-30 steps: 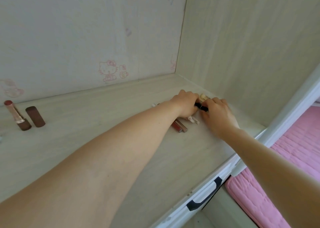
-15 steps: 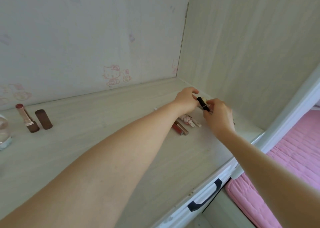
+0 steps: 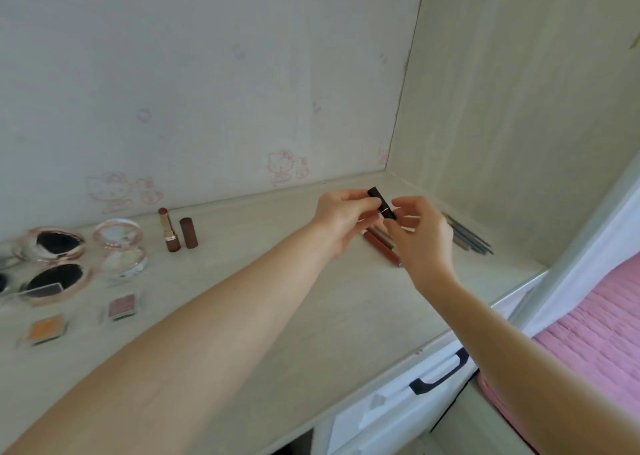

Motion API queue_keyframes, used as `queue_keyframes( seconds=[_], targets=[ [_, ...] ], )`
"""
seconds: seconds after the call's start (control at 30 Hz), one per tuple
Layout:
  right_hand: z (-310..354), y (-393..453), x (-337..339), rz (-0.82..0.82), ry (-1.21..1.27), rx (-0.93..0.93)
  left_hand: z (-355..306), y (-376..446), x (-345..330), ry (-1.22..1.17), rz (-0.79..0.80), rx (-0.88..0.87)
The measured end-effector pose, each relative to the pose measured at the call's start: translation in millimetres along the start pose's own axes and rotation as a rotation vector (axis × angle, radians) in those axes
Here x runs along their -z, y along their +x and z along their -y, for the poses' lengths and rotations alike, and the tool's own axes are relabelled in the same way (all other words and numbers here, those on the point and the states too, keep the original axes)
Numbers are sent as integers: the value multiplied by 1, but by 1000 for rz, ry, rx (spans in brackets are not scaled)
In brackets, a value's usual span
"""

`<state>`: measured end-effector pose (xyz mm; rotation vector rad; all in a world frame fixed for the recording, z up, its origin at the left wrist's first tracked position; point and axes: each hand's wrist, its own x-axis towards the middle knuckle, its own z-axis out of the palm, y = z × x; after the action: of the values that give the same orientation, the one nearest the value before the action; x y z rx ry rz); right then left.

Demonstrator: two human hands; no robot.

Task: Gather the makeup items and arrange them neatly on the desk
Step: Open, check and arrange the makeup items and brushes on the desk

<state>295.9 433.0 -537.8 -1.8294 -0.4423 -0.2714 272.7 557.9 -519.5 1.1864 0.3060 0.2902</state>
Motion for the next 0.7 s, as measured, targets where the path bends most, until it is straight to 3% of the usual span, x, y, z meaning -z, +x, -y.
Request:
queue_keyframes(
  seconds=[0.3,0.47,0.7],
  targets=[
    [53,-69,-45,135,91,83,-18,-84,78,10,-47,20],
    [66,-106,-77,233,153,102,-22,-122,115,-17,-150,-14],
    [90,-142,-104,395,70,186,-25,-164,166,11,-252,-58]
  ],
)
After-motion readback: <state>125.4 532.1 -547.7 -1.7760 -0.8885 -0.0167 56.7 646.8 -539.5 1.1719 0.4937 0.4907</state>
